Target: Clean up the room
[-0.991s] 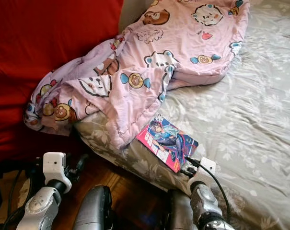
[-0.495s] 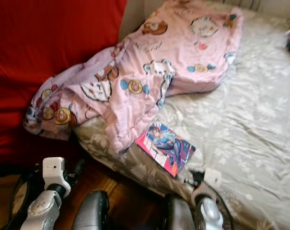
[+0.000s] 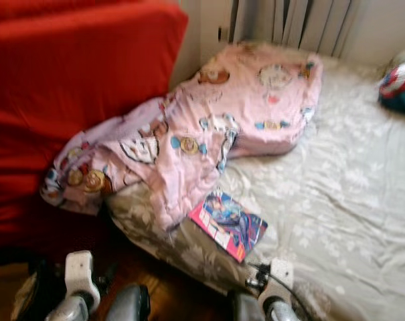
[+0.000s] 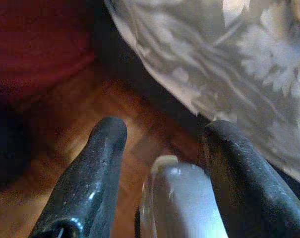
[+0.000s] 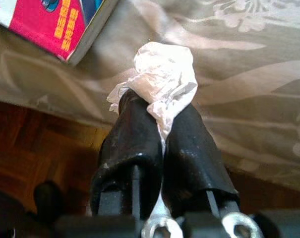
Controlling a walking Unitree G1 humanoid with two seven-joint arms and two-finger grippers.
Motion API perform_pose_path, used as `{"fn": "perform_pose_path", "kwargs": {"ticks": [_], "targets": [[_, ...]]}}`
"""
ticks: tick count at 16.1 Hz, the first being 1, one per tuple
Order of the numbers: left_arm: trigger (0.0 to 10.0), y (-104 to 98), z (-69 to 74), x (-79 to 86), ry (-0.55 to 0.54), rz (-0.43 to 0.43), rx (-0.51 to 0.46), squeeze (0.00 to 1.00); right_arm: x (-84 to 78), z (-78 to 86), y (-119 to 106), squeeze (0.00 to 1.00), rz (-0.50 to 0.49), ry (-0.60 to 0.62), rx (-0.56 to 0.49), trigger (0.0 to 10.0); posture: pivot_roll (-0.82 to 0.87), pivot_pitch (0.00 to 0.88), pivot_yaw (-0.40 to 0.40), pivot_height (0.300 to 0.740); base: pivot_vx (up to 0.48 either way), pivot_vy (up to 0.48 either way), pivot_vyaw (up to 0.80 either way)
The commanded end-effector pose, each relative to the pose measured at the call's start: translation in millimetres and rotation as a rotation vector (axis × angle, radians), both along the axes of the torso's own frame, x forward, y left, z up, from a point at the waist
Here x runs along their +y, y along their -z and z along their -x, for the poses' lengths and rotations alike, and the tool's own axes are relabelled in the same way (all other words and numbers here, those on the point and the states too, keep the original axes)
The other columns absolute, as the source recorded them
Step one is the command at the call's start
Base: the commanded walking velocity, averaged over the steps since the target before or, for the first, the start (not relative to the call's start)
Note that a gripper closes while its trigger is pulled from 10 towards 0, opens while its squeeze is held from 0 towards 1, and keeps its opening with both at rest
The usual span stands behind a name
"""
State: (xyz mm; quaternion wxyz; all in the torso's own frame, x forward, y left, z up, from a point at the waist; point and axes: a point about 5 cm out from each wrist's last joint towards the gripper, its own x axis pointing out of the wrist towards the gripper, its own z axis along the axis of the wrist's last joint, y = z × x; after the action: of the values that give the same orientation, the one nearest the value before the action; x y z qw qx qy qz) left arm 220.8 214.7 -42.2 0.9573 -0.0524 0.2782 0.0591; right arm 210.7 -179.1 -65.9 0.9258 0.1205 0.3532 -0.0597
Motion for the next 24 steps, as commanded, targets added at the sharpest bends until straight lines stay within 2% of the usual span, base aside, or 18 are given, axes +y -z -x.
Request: {"fn": "perform_pose_path", "kwargs": {"ticks": [1,4,6,8,11,12,13,17,22,24], "targets": [[10.0,7,4.9,-0.8,0.002,-0.009,0.046,0.0,1.4,1.7,2,0.0,0.001,-0.013,0.029,10.0,0.04,0.0,-0.039,0.679,0.0,0.0,0.0],[10.0,23,22.5,-2.1,-0.024,-0.003,0.157,0.0,6.4,7.2,7,0.0,0.003,-0.06,0.072,10.0,0.04,0.0,-0.047,0.714,0.0,0.0,0.0],[10.0,31,35.4,-1.8,-0.049,0.004,0.219,0.0,8.2,17.1,13,0.0,0.033,-0.107,0.127,10.0,0.04,0.0,-0.054,0.739,0.0,0.0,0.0],[10.0,39,48.4,-0.8,-0.041,0.0,0.278,0.0,9.0,25.8,18,0.0,0.045,-0.138,0.168,10.0,0.04,0.0,-0.059,0.74,0.0,0.0,0.0],[10.0,39,48.4,-0.8,-0.041,0.0,0.278,0.0,9.0,25.8,18,0.0,0.045,-0.138,0.168,10.0,0.04,0.0,-0.059,0.74,0.0,0.0,0.0],[10.0,45,63.3,4.7,-0.063,0.003,0.333,0.0,6.1,39.5,24,0.0,0.069,-0.179,0.21,10.0,0.04,0.0,-0.058,0.74,0.0,0.0,0.0],[10.0,46,65.2,4.3,-0.07,0.007,0.337,0.0,3.9,43.8,25,0.0,0.072,-0.185,0.222,10.0,0.04,0.0,-0.059,0.74,0.0,0.0,0.0],[10.0,46,64.1,-0.3,-0.042,-0.003,0.337,0.0,2.1,43.4,25,0.0,0.075,-0.191,0.224,10.0,0.04,0.0,-0.059,0.74,0.0,0.0,0.0],[10.0,46,63.2,-0.3,-0.035,-0.007,0.333,0.0,17.5,39.7,25,0.0,0.096,-0.249,0.223,10.0,0.04,0.0,-0.064,0.74,0.0,0.0,0.0],[10.0,46,62.8,1.2,-0.038,-0.012,0.336,0.0,18.7,40.2,25,0.0,0.113,-0.26,0.219,10.0,0.04,0.0,-0.059,0.74,0.0,0.0,0.8]]}}
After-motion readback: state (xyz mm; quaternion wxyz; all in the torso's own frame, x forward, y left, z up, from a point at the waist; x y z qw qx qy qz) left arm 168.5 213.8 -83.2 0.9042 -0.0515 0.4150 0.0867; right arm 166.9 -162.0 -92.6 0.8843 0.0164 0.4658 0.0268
